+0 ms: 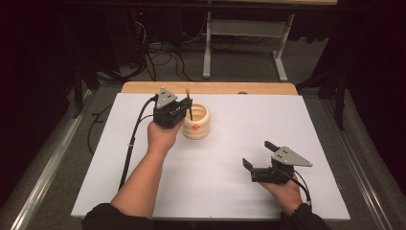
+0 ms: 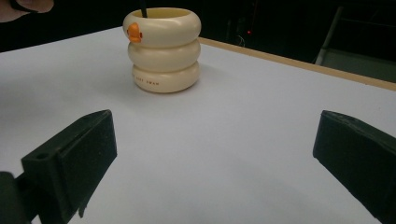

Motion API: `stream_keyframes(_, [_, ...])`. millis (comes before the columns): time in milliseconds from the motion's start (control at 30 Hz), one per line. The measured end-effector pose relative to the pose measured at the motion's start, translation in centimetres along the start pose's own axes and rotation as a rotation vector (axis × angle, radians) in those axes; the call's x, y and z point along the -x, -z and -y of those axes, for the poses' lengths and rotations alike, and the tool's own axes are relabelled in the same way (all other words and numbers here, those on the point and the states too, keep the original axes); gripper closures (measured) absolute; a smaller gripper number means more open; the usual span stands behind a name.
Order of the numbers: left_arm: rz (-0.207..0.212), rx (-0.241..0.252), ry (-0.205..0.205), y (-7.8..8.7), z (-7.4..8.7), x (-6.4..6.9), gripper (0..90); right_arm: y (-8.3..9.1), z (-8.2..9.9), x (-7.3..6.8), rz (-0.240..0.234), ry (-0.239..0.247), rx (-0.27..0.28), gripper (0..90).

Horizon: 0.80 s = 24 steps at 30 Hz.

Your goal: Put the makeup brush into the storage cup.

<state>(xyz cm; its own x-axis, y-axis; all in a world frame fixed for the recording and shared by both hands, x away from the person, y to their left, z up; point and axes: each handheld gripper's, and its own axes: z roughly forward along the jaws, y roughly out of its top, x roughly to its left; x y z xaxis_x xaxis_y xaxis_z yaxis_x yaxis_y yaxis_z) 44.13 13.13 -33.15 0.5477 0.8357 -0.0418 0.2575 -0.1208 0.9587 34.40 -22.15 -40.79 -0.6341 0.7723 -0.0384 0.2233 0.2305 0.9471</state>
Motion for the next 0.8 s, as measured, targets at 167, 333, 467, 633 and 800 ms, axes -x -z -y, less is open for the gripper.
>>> stream_keyframes(167, [0.004,-0.011,0.004,-0.3,0.5,0.0,83.7,0.2,0.1,0.1,0.004,0.008,0.001,1.2])
stream_keyframes(333, [0.010,-0.024,0.013,-0.6,1.0,0.0,83.6,0.3,0.1,0.0,0.003,0.006,-0.002,1.2])
stream_keyframes(467, [0.014,-0.040,0.009,-0.9,1.4,0.2,83.5,0.1,0.1,-0.1,0.000,0.006,-0.003,1.2])
stream_keyframes(633, [0.014,-0.055,0.006,-1.2,1.7,0.3,83.5,0.1,0.1,-0.1,-0.004,0.017,-0.003,1.2])
stream_keyframes(800, [0.010,-0.061,0.008,-1.4,1.8,0.3,83.4,0.1,0.1,-0.1,-0.005,0.015,-0.006,1.2])
